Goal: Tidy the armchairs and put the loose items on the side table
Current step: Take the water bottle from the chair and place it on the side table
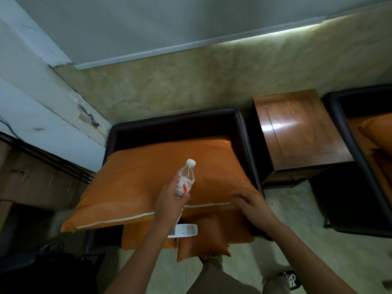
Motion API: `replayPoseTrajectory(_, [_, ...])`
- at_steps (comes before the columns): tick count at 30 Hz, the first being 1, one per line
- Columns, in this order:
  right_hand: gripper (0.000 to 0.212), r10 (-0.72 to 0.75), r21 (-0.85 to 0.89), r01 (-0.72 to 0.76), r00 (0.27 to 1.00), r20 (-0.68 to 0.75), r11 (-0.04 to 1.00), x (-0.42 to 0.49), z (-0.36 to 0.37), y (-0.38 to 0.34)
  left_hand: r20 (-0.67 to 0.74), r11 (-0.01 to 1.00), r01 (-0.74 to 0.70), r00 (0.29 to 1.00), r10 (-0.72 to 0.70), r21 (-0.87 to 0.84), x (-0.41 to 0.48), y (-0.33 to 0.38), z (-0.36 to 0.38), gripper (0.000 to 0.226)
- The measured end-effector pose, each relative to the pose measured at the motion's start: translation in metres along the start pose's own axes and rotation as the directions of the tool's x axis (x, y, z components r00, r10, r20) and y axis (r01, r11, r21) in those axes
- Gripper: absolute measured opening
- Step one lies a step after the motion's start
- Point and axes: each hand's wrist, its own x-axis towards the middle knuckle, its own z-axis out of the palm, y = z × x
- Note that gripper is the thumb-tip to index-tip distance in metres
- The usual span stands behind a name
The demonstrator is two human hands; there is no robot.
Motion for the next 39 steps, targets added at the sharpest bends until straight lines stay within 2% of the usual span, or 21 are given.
replayPoseTrajectory(7, [0.018,0.056,0.085,-0.055,0.998,-0.005,0.995,-0.054,-0.109,0.104,0.076,0.989,0.050,0.996,-0.040,-0.139,-0.072,0.099,0.103,0.079])
replayPoseTrajectory(13, [0.022,0.146,0.096,-0.139,0.987,-0.068,0.986,-0.105,-0.201,0.186,0.270,0.971,0.048,0.963,0.017,-0.234,-0.119,0.192,0.201,0.076])
replayPoseTrajectory(17, [0.025,0.170,0.143,-0.151,0.976,-0.135,0.978,-0.118,-0.246,0.209,0.399,0.961,0.051,0.915,0.065,-0.273,-0.125,0.237,0.254,0.077])
replayPoseTrajectory(21, [0.031,0.121,0.187,-0.086,0.975,-0.186,0.979,-0.114,-0.281,0.206,0.469,0.949,0.036,0.875,0.122,-0.313,-0.118,0.281,0.286,0.078])
replayPoseTrajectory(25, [0.043,0.079,0.277,-0.039,0.988,-0.136,0.960,-0.099,-0.312,0.180,0.498,0.928,0.013,0.847,0.188,-0.372,-0.098,0.316,0.300,0.083])
replayPoseTrajectory(28, [0.038,-0.025,0.432,0.051,0.998,-0.065,0.900,-0.078,-0.330,0.155,0.492,0.889,0.034,0.842,0.221,-0.457,-0.074,0.339,0.305,0.083])
replayPoseTrajectory(31, [0.053,-0.078,0.559,0.087,0.996,-0.039,0.825,-0.048,-0.343,0.136,0.452,0.818,0.053,0.853,0.261,-0.573,-0.042,0.355,0.308,0.073])
replayPoseTrajectory(34, [0.064,-0.132,0.567,0.140,0.990,-0.054,0.812,-0.014,-0.353,0.121,0.406,0.773,0.052,0.872,0.274,-0.632,-0.005,0.366,0.306,0.065])
replayPoseTrajectory(39, [0.071,-0.216,0.447,0.212,0.976,-0.043,0.869,0.045,-0.374,0.094,0.383,0.751,0.059,0.885,0.266,-0.657,0.061,0.380,0.290,0.063])
